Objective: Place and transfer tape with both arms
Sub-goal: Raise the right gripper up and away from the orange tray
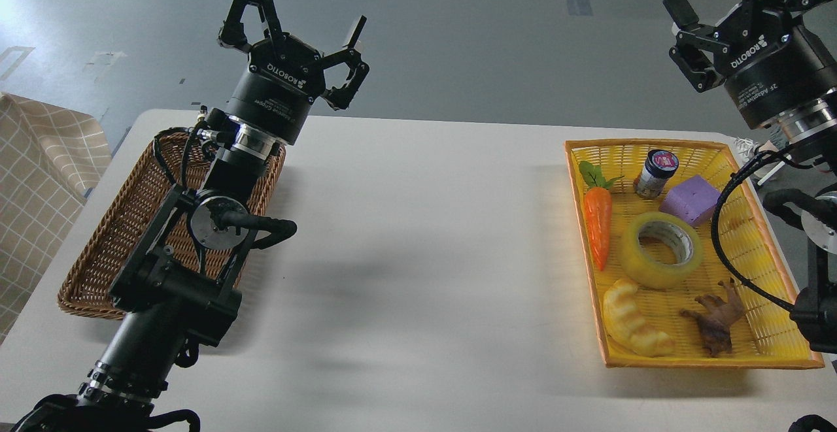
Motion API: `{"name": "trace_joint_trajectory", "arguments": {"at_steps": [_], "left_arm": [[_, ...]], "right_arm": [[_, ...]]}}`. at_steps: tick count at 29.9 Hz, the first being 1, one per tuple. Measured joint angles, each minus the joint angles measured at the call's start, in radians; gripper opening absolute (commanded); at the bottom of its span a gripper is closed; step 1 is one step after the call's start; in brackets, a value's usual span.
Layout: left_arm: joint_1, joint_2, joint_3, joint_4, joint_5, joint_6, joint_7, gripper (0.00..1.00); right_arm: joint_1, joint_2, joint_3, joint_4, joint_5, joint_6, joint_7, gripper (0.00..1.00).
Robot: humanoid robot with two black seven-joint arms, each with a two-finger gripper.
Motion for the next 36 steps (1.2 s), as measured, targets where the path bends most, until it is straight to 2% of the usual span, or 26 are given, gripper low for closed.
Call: {"name": "trace_joint_trajectory", "arguments": {"at_steps": [4,10,14,18,22,29,33,36], "left_arm": [[0.000,0.001,0.000,0.000,0.000,0.000,0.000,0.98],[0.000,0.001,0.000,0.000,0.001,0.000,0.001,0.98],[0.002,0.001,0.002,0.000,0.001,0.000,0.002,0.98],[0.004,0.001,0.002,0.000,0.001,0.001,0.002,0.98],[0.007,0.001,0.001,0.000,0.001,0.001,0.002,0.98],[0.008,-0.002,-0.008,0.000,0.004,0.003,0.000,0.98],[0.017,-0.006,-0.008,0.000,0.004,0.003,0.000,0.98],[0.019,-0.007,-0.007,0.000,0.004,0.002,0.000,0.98]], "right_arm": [[-0.006,-0.012,0.000,0.010,0.001,0.006,0.000,1.00],[-0.021,-0.136,-0.061,0.025,-0.019,0.012,-0.006,1.00],[-0.029,-0.246,-0.136,0.023,-0.163,0.006,-0.013,1.00],[-0.060,-0.274,-0.156,0.005,-0.312,0.001,-0.031,1.00],[-0.070,-0.300,-0.150,0.001,-0.337,0.005,-0.038,1.00],[-0.060,-0.374,-0.073,0.006,-0.333,0.015,-0.018,1.00],[-0.077,-0.527,-0.039,0.021,-0.336,0.016,0.024,1.00],[-0.103,-0.569,-0.038,0.021,-0.336,0.016,0.042,1.00]]}}
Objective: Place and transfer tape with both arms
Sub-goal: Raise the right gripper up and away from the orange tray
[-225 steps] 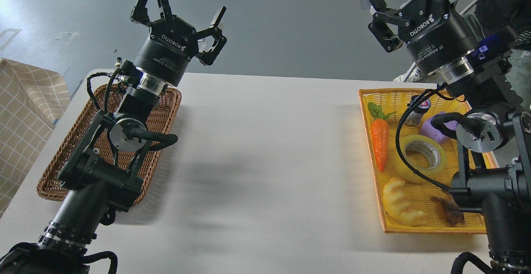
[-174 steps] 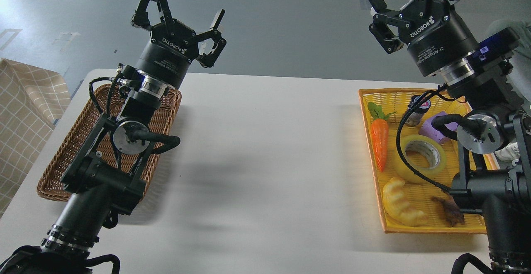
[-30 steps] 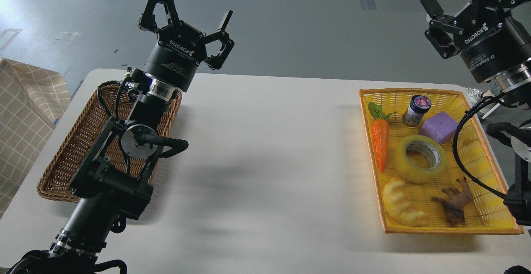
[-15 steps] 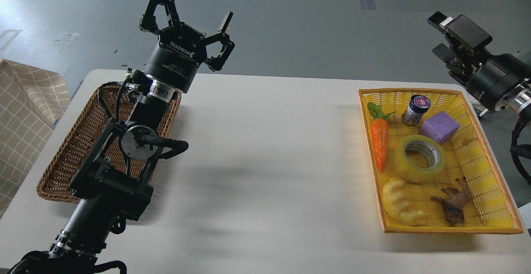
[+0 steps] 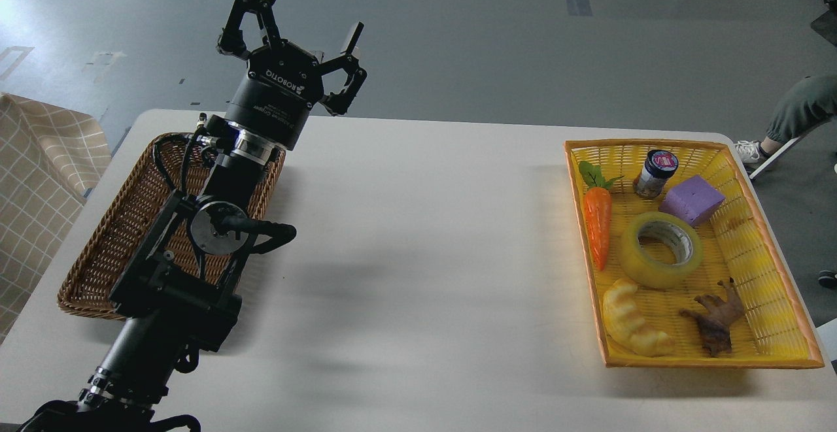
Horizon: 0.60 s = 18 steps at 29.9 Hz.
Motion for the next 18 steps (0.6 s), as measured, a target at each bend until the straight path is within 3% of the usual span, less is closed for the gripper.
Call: {"name": "trace_joint_trajectory", "arguments": {"at_steps": [7,18], "left_arm": [[0.000,-0.003,0.003,0.000,0.000,-0.001,0.000,0.98],[0.007,-0.009,0.004,-0.017,0.001,0.002,0.001,0.98]], "right_arm": [[-0.052,-0.004,-0.007,-0.013,-0.049,-0.001,-0.006,0.99],[-0.208,-0.014,-0.015,0.010,-0.350,0.043,-0.044,0.98]]}}
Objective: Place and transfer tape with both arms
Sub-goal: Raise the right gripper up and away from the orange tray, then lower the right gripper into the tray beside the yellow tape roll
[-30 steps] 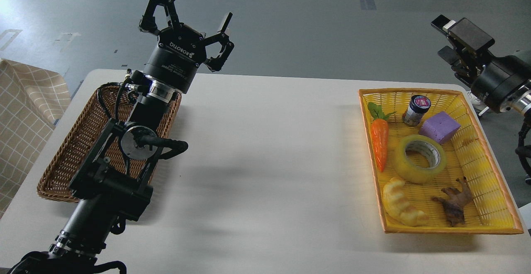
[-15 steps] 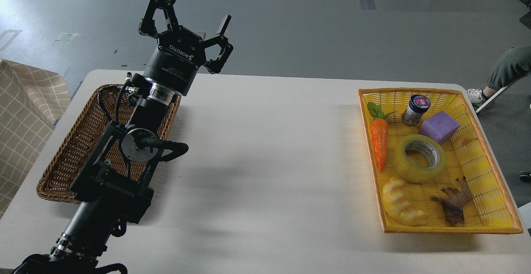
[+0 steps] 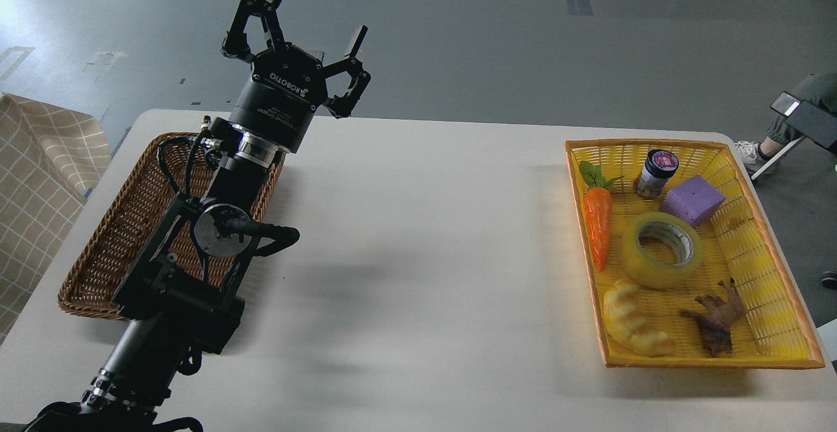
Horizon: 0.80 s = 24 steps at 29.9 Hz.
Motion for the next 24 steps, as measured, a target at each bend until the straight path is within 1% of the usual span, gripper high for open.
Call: {"name": "trace_joint_trajectory", "arguments": {"at_steps": [2,4,7,13,17,24], "left_arm": [[0.002,0.000,0.001,-0.002,0.000,0.001,0.001,0.98],[0.002,0.000,0.001,-0.003,0.000,0.001,0.001,0.98],[0.007,-0.001,0.001,-0.003,0.000,0.001,0.001,0.98],[0.018,0.003,0.000,-0.003,0.000,0.001,0.000,0.98],[0.018,0.012,-0.005,-0.002,-0.001,-0.002,-0.001,0.98],[0.018,0.012,-0.008,0.000,-0.001,-0.002,-0.001,0.98]], "right_arm": [[-0.003,0.000,-0.010,-0.006,-0.016,0.016,-0.023,0.98],[-0.002,0.010,-0.048,-0.015,-0.038,0.023,-0.032,0.98],[0.007,0.055,-0.118,-0.034,-0.081,0.026,-0.034,0.98],[0.019,0.165,-0.190,-0.114,-0.217,0.027,-0.035,0.97],[0.025,0.186,-0.252,-0.123,-0.281,0.033,-0.034,0.97],[0.049,0.188,-0.273,-0.131,-0.343,0.034,-0.032,0.96]]}}
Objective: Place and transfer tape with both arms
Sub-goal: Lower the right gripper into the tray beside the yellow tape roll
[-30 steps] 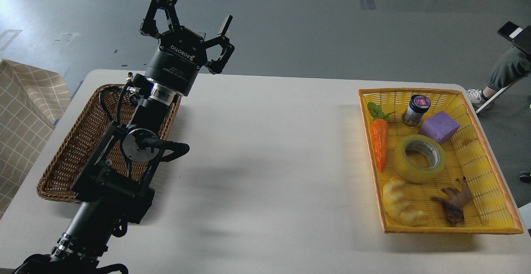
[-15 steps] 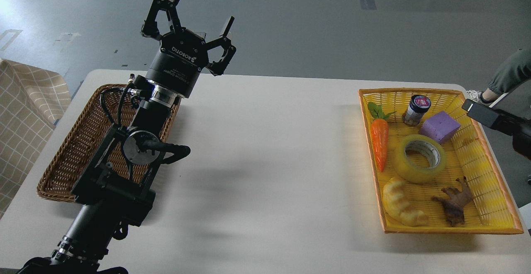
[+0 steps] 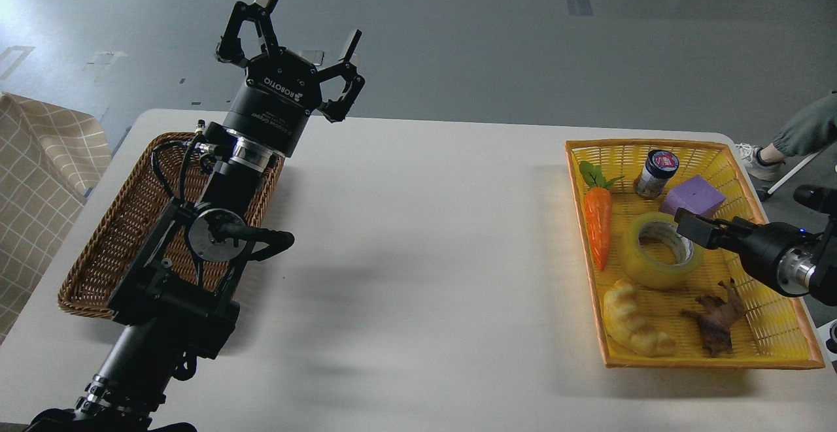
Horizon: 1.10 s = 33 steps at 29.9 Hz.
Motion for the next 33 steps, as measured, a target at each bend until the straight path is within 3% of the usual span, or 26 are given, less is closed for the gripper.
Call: {"name": "trace_joint_trajectory", "arguments": {"at_steps": [19,33], "left_arm": [[0.001,0.003,0.001,0.000,0.000,-0.002,0.000,0.98],[0.003,0.005,0.003,0.000,0.000,-0.003,0.002,0.98]], "right_arm": [[0.008,0.077,-0.023,-0.067,-0.103,0.000,-0.002,0.95],[0.006,0.086,-0.025,-0.077,-0.158,0.000,-0.005,0.87]]}}
